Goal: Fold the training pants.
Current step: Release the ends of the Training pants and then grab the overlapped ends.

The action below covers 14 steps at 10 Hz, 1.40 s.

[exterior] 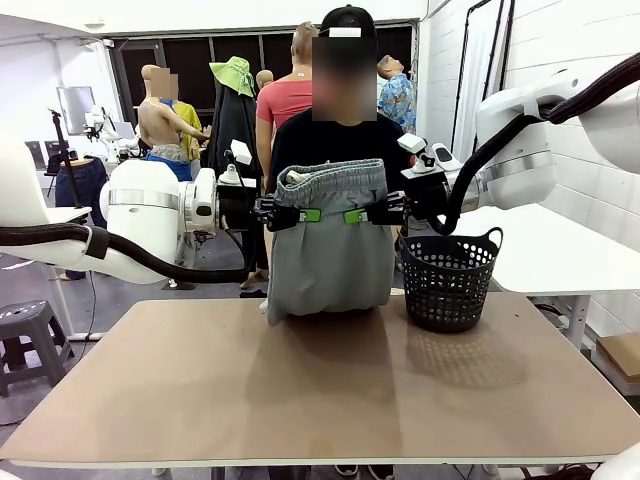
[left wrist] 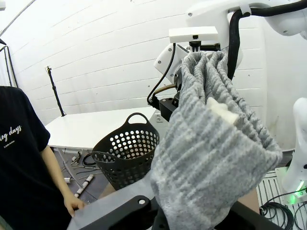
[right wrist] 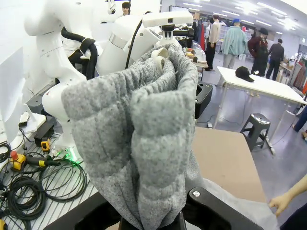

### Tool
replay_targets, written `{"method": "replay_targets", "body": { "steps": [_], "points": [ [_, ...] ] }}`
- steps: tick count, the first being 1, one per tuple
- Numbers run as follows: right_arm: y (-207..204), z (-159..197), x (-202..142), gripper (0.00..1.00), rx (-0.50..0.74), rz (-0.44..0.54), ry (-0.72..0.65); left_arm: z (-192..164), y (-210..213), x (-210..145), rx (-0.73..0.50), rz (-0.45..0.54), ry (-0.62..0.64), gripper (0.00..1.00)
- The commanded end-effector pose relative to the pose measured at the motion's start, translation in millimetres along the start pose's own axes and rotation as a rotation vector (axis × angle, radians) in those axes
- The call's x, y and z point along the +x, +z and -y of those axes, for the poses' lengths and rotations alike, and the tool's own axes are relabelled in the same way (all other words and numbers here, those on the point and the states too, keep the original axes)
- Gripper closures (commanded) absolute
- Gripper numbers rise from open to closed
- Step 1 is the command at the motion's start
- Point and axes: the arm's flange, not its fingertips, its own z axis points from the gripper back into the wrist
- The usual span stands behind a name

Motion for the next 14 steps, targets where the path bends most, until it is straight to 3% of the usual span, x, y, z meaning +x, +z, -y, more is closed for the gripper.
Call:
{"method": "replay_targets", "body": {
  "steps": [1,14],
  "points": [
    [0.1,-1.4,4.4,1.0,-0.004,0.017,0.008,3.5,1.6,0.4,0.018,0.02,0.003,1.0],
    [0.1,-1.4,4.4,1.0,-0.004,0.017,0.008,3.5,1.6,0.4,0.018,0.02,0.003,1.0]
  ]
}}
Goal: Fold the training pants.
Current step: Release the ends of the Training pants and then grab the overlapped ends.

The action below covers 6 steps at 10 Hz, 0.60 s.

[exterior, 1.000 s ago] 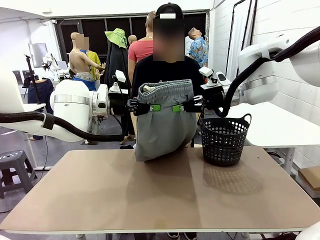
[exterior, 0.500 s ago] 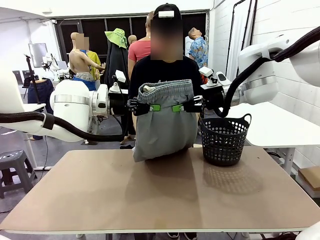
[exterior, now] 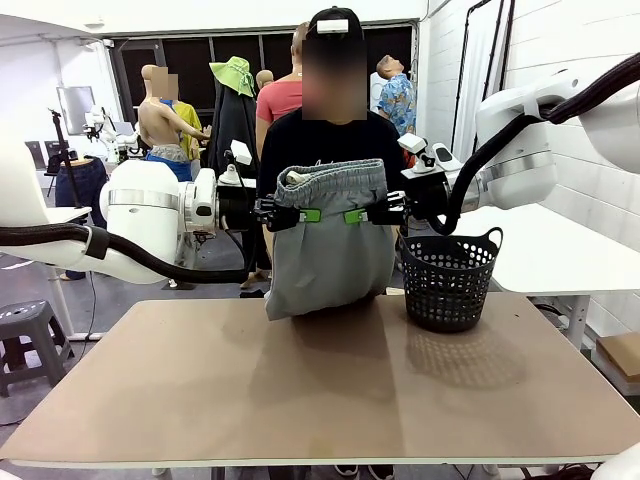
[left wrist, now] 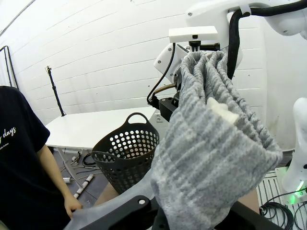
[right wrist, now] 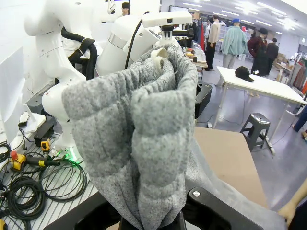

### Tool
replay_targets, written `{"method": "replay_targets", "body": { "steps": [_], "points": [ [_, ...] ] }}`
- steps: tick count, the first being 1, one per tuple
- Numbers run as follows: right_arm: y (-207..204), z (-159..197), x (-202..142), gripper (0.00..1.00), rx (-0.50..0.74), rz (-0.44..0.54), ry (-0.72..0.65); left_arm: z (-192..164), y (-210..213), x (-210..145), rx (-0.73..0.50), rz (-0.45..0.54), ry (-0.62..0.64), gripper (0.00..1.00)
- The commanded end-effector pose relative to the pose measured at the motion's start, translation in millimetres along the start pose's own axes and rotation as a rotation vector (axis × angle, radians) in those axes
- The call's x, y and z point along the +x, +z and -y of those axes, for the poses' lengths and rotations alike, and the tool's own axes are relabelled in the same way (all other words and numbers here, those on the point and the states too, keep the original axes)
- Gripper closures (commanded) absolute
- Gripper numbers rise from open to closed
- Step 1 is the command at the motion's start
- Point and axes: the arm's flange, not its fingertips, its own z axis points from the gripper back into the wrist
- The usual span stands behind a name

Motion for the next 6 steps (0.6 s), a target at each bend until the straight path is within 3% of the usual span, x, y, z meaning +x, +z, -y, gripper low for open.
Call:
{"method": "replay_targets", "body": {
  "steps": [1,6],
  "points": [
    [-0.4,-1.5,4.5,1.0,-0.003,0.017,0.008,3.2,1.6,0.7,0.019,0.021,0.002,1.0],
    [-0.4,-1.5,4.5,1.0,-0.003,0.017,0.008,3.2,1.6,0.7,0.019,0.021,0.002,1.0]
  ]
}}
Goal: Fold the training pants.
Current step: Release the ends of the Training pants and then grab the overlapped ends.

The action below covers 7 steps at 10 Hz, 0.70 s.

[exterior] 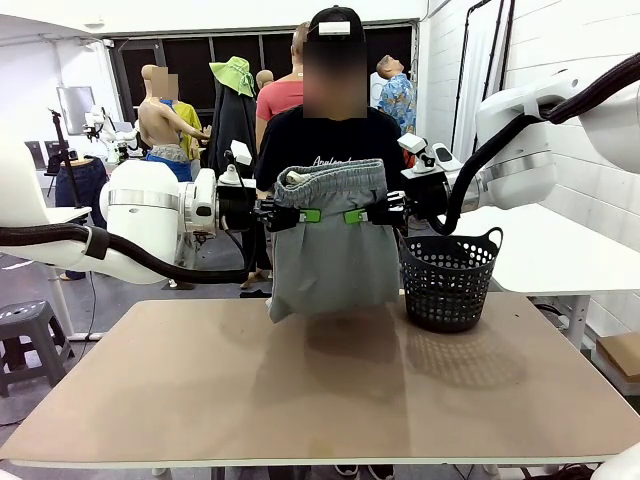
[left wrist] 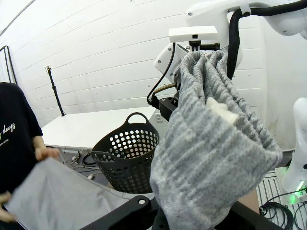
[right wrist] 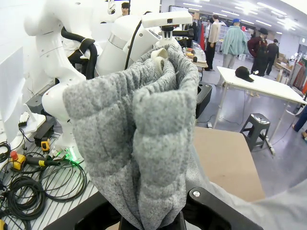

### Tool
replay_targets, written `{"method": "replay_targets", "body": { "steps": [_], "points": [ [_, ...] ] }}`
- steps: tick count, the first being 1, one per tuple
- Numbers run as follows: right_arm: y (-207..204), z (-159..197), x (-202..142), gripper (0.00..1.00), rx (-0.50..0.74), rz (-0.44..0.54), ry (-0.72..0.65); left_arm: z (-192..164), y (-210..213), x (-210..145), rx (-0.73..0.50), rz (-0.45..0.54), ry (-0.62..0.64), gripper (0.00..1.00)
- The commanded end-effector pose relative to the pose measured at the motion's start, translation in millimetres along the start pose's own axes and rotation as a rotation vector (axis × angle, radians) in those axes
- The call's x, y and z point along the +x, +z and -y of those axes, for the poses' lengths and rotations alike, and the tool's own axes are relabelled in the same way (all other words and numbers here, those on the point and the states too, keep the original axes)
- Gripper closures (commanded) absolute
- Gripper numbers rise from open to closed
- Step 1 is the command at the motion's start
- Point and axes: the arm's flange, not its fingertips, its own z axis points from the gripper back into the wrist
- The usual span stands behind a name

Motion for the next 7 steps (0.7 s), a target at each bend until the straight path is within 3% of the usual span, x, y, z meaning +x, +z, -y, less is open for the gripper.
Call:
{"method": "replay_targets", "body": {
  "steps": [1,7],
  "points": [
    [-0.2,-1.5,4.5,1.0,-0.003,0.017,0.008,3.1,1.6,1.0,0.019,0.021,0.002,1.0],
    [-0.2,-1.5,4.5,1.0,-0.003,0.017,0.008,3.1,1.6,1.0,0.019,0.021,0.002,1.0]
  ]
}}
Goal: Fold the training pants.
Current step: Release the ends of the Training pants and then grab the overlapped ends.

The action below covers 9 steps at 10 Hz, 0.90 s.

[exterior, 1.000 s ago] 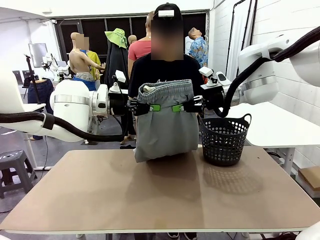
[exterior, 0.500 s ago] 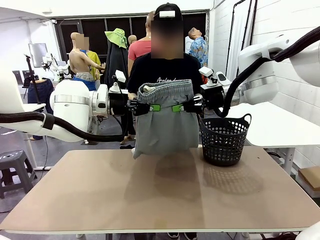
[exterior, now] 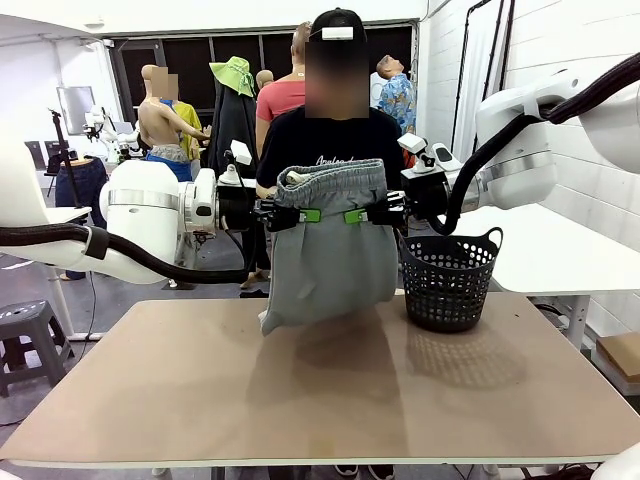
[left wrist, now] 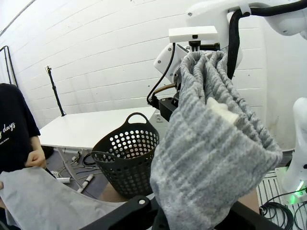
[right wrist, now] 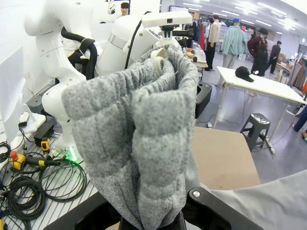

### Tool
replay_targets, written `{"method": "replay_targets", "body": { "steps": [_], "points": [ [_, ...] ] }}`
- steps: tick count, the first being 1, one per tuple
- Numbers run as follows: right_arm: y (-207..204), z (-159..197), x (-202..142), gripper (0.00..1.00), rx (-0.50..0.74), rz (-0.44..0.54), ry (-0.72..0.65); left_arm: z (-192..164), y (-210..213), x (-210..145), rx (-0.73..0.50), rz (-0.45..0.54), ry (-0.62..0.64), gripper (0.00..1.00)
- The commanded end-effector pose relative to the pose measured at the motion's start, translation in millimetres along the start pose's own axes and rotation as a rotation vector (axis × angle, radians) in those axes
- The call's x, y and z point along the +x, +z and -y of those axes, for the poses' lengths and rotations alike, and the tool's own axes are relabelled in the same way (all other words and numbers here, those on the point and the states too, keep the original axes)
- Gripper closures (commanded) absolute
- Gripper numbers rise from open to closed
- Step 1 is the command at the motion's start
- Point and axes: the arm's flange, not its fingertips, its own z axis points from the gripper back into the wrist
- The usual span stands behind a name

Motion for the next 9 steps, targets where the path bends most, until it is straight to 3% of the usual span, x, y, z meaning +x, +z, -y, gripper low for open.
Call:
{"method": "replay_targets", "body": {
  "steps": [1,9],
  "points": [
    [-0.2,-1.5,4.5,1.0,-0.003,0.017,0.008,3.0,1.5,0.8,0.018,0.021,0.002,1.0],
    [-0.2,-1.5,4.5,1.0,-0.003,0.017,0.008,3.0,1.5,0.8,0.018,0.021,0.002,1.0]
  ]
}}
